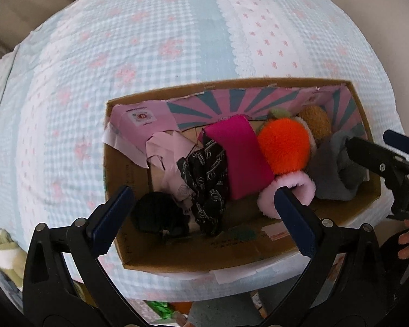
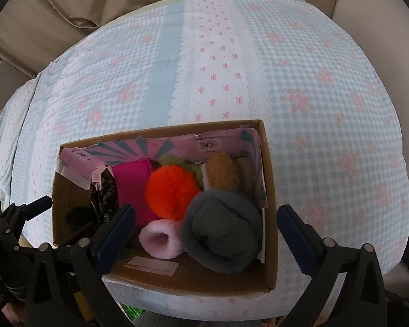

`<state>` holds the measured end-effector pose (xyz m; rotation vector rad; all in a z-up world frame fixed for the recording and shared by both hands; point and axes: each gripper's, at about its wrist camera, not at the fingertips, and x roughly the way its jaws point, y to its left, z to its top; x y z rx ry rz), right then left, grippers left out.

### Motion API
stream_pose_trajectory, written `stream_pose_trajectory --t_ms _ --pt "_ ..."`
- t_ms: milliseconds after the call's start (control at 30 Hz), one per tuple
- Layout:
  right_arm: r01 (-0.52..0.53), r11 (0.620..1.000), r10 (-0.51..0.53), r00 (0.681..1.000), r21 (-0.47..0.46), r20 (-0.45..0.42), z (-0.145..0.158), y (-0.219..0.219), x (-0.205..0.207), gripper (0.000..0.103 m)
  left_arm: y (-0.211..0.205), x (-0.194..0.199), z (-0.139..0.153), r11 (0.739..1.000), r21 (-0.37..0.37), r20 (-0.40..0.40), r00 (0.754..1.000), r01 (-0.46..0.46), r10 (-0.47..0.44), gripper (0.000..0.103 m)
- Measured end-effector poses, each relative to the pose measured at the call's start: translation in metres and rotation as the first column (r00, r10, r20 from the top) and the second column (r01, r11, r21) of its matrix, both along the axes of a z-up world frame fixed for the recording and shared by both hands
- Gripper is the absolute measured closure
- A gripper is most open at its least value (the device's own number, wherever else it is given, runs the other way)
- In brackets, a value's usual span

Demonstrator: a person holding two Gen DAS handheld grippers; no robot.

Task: Organize soft objects
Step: 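Open both tools to release the cloth and grey sock into the box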

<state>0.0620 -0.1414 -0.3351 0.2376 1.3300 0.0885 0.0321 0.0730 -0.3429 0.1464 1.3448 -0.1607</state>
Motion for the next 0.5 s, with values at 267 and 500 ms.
stream_pose_trajectory --t_ms 267,500 --pt "-0.028 1.0 0.028 1.0 0.009 0.009 0.018 0.005 0.003 0.001 0.007 0.007 0.025 1.0 -0.017 0.03 0.999 -0.024 0.024 0.0" --pt "-0.04 0.999 0.042 0.994 -0.015 0.101 0.093 -0.003 0.006 0.001 0.011 0.009 0.103 0.997 -0.052 0.132 0.989 -0.052 0.058 0.0"
